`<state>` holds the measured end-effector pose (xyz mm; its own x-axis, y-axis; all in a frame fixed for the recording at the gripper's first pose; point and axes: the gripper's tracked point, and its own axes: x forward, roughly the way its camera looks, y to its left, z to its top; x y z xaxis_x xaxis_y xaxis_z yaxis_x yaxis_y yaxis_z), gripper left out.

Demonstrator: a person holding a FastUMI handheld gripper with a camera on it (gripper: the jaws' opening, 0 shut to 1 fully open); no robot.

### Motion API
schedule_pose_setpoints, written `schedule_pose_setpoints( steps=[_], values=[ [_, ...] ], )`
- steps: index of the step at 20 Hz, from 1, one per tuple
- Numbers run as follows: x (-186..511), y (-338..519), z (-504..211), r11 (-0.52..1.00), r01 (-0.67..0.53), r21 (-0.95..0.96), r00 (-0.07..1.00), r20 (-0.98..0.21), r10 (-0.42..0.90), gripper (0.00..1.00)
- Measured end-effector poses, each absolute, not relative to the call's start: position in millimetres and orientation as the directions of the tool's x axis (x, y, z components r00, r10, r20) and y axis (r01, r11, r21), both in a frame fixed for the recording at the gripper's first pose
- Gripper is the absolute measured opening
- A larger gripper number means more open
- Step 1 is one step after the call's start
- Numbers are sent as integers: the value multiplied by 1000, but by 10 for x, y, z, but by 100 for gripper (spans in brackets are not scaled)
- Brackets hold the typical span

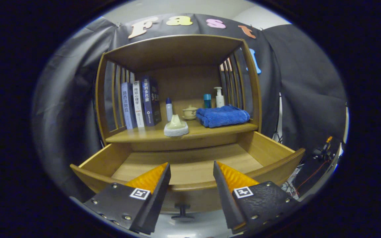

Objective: Pull open the drawer, take out the items inside it, and place them on the countertop above the cabinet.

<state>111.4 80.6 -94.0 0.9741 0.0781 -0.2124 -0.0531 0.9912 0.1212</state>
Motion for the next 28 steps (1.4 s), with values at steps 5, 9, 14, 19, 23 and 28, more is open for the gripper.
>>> schedule_pose_setpoints(
  steps=[5, 9, 14, 19, 23, 28],
  values=[
    [944, 786, -893, 986, -51, 156, 984, -161, 77, 78],
    [942, 798, -916, 988, -62, 143, 986, -145, 83, 78],
    [928, 798, -903, 986, -80, 146, 990, -107, 96, 78],
    [917, 803, -910, 992, -69, 109, 995, -61, 76, 81],
    [923, 811, -888, 991, -75, 110, 997, -23, 78, 81],
    [900, 792, -880, 995, -62, 83, 998, -26, 64, 81]
  ],
)
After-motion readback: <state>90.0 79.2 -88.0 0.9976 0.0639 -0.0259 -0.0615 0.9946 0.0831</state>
